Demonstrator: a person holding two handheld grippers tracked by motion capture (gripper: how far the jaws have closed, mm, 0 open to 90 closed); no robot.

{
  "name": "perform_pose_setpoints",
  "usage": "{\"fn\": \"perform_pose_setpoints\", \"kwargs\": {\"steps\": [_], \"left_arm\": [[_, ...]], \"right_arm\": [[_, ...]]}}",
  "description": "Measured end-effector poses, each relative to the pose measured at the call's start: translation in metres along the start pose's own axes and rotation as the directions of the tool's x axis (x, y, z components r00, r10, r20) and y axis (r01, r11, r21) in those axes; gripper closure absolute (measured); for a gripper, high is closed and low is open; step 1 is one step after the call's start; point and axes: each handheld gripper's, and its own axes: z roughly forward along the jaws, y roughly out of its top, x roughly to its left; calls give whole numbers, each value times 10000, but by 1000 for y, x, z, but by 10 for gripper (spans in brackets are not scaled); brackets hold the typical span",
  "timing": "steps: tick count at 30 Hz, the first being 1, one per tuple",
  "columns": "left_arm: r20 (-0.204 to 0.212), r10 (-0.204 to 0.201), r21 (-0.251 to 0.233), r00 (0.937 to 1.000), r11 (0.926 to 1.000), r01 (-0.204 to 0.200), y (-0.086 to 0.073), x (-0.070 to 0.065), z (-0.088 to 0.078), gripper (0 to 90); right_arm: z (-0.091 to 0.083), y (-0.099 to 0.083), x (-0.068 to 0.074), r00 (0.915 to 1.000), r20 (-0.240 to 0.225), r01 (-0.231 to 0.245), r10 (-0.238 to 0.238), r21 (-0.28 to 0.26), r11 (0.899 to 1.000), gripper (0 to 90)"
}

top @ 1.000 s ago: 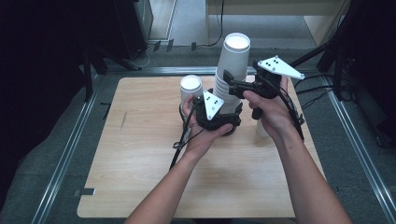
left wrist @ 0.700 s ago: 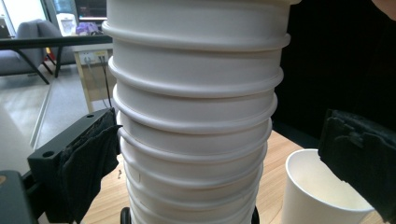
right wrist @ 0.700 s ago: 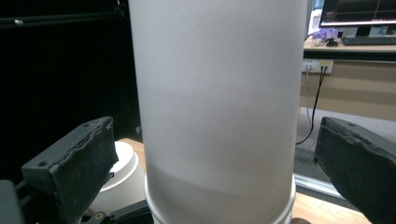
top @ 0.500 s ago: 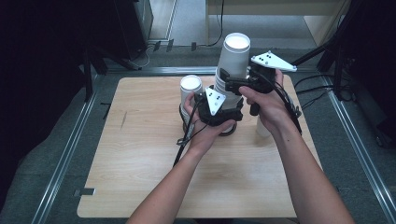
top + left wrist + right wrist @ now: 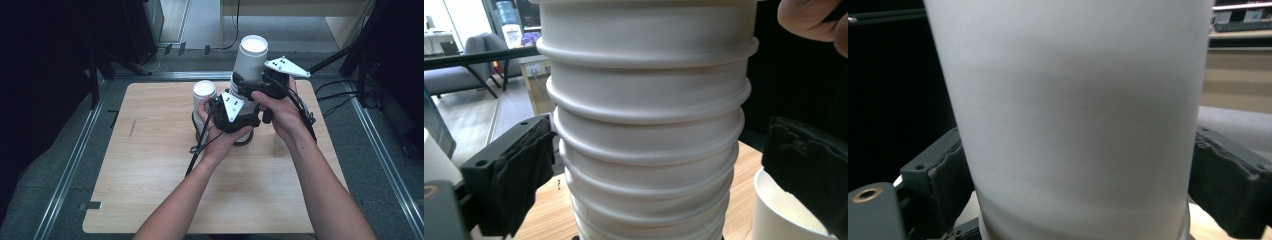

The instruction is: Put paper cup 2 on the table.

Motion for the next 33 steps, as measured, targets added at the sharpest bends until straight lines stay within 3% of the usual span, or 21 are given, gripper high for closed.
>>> {"fn": "perform_pose_setpoints", "kwargs": {"steps": [9, 24, 33], "left_arm": [[-94, -48, 50, 9999, 10000, 48, -1, -1, 1, 42], [-52, -140, -7, 9999, 9999, 140, -1, 0, 1, 49], [-61, -38, 1, 10000, 10000, 38, -1, 0, 1, 54]], "right_arm": [[-2, 1, 6, 9979, 365, 542, -532, -266, 9982, 111], [-5, 10, 9, 9981, 501, 382, -345, -737, 9966, 121], [-8, 16, 11, 9966, 612, 604, -547, -942, 9937, 123]]}}
